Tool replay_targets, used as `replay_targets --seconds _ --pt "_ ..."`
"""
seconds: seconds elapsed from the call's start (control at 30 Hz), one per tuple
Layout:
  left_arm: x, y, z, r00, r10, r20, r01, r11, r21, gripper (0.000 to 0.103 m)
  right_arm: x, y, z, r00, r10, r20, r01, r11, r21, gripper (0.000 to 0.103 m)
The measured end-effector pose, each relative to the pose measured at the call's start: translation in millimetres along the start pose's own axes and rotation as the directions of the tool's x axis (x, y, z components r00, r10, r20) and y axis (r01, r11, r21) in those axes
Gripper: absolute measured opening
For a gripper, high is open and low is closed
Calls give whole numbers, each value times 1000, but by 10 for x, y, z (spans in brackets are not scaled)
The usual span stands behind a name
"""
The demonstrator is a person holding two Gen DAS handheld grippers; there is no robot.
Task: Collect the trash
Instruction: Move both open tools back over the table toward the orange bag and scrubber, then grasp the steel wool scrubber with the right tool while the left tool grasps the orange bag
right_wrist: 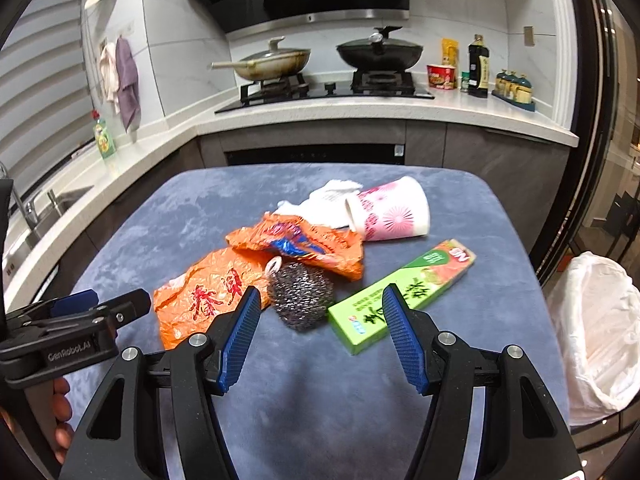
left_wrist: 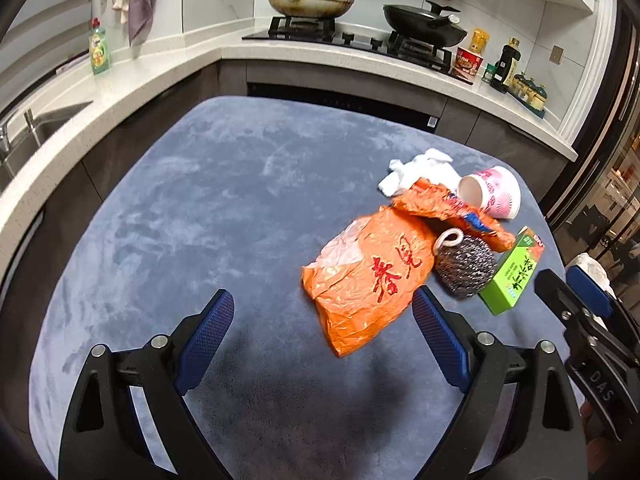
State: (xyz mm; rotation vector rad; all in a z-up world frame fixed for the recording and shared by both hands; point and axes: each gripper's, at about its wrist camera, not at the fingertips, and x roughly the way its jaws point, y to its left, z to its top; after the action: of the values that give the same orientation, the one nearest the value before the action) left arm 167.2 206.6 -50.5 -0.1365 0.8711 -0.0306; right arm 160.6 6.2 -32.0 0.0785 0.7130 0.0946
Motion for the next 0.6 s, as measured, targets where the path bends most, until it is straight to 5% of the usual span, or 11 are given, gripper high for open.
replay_targets --seconds 0.6 --pt "373 53 -7 998 -32 -56 31 999 -21 86 692 279 29 996 -12 -85 5 997 -81 61"
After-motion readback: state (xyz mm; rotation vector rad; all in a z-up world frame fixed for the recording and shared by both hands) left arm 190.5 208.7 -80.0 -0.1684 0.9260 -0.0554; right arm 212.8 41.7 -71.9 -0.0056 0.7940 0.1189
